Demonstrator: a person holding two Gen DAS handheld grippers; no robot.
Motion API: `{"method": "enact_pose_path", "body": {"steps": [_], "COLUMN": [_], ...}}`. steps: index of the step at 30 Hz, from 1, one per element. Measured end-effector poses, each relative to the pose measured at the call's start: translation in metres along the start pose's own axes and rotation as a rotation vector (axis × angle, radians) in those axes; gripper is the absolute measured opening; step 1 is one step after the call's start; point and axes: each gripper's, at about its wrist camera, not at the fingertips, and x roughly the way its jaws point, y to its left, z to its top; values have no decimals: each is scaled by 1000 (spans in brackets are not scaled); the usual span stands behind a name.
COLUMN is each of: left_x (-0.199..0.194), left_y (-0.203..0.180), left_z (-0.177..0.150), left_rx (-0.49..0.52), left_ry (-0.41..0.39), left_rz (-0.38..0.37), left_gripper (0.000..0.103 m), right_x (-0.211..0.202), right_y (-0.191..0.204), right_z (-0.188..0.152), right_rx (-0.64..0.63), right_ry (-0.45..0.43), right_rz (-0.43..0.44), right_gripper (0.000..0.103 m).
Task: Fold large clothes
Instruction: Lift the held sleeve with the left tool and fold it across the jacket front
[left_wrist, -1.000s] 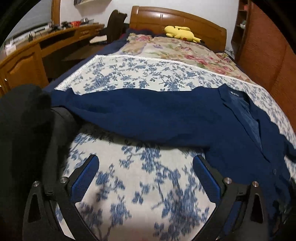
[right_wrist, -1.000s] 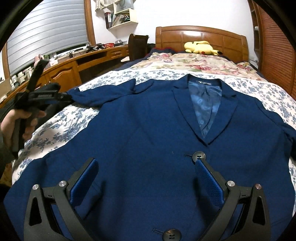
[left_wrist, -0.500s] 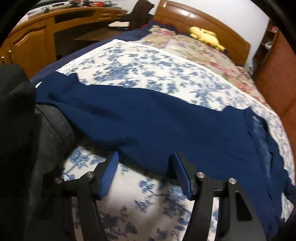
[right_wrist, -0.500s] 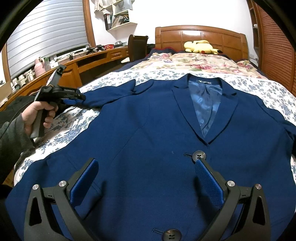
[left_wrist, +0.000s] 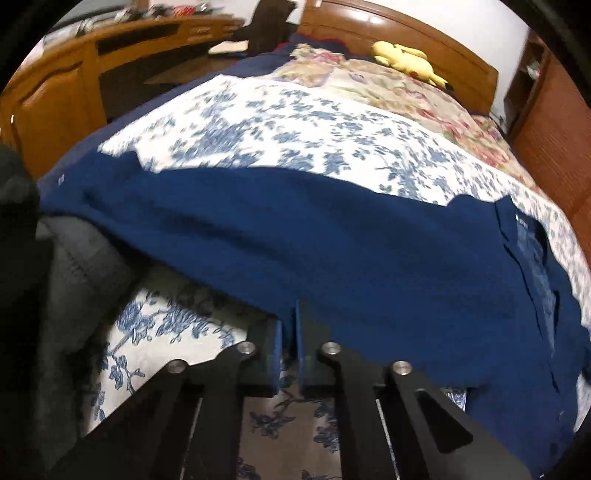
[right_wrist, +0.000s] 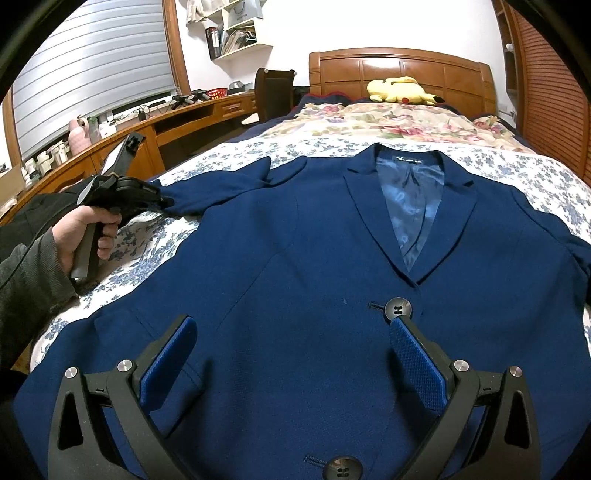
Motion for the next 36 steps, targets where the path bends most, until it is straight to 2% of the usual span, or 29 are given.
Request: {"method": "enact_pose_path", "body": {"steps": [2, 4, 7, 9, 14, 17, 23, 25, 26, 27, 29, 31, 36], "left_x": [-9, -23, -49, -72, -113, -128, -128, -136, -142, -145, -151, -153, -132], "left_y": [-10, -20, -42, -65, -119, -136, -129, -123, -118, -116, -109, -99, -66], "left_z": [1, 4, 6, 2, -14, -24, -30, -30, -29, -29, -27, -25, -18], "left_rx": [43, 58, 101, 146, 271, 327, 362, 361, 356, 352, 344, 337, 282], "left_ry": [-26, -61, -113, -139, -159, -187, -174, -188, -201, -208, -223, -240, -199], "left_rz": [14, -3, -44, -104, -217, -226, -191, -198, -214, -221, -226, -196, -155], "left_gripper": [2, 1, 1, 1, 1, 1, 2, 12, 22, 27, 32, 33, 36], "right_x": [0, 0, 0, 1, -1, -1, -2, -2, -1, -1, -2, -2, -2], "right_y": [0, 0, 0, -1, 0, 1, 1, 1, 1, 1, 1, 1, 1], "right_z": [0, -1, -1, -1, -1, -2, -2, -2, -2, -2, -1, -1, -2], "right_rx": [-2, -3, -4, -1, -1, -2, -2, -3, -4, -4, -4, -3, -4], "right_ry": [-1, 0, -1, -1, -5, -7, -8, -8, -7, -6, -6, -6, -6], "right_rz": [-1, -1, -1, -1, -3, -4, -5, -5, -5, -5, -5, -5, -6], "right_gripper": [103, 103, 103, 103, 103, 103, 103, 103, 103, 103, 103, 103, 103]}}
